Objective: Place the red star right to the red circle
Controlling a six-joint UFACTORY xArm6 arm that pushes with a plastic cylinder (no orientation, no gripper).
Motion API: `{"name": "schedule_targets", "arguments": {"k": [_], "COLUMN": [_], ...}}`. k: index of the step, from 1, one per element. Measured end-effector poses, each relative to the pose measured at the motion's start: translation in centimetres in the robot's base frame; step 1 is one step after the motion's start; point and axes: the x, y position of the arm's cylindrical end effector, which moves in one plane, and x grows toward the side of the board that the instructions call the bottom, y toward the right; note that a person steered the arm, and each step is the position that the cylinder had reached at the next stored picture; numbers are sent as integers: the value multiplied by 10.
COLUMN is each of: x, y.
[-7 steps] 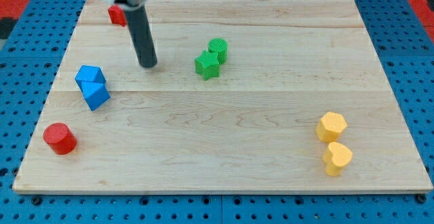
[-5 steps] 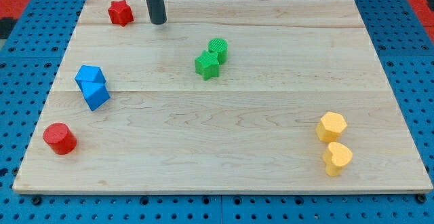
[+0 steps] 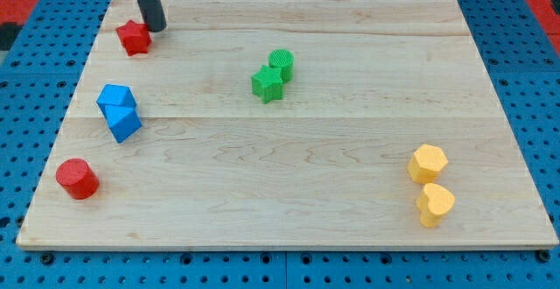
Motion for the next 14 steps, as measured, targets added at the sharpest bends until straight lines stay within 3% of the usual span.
{"name": "schedule_targets", "arguments": {"k": [1, 2, 4, 6, 8, 9, 10, 11, 12, 13, 14], "x": [-13, 1, 52, 95, 90, 113, 98, 99, 143, 150, 121], "y": [-11, -41, -27, -75, 16, 63, 44, 66, 72, 81, 76]}}
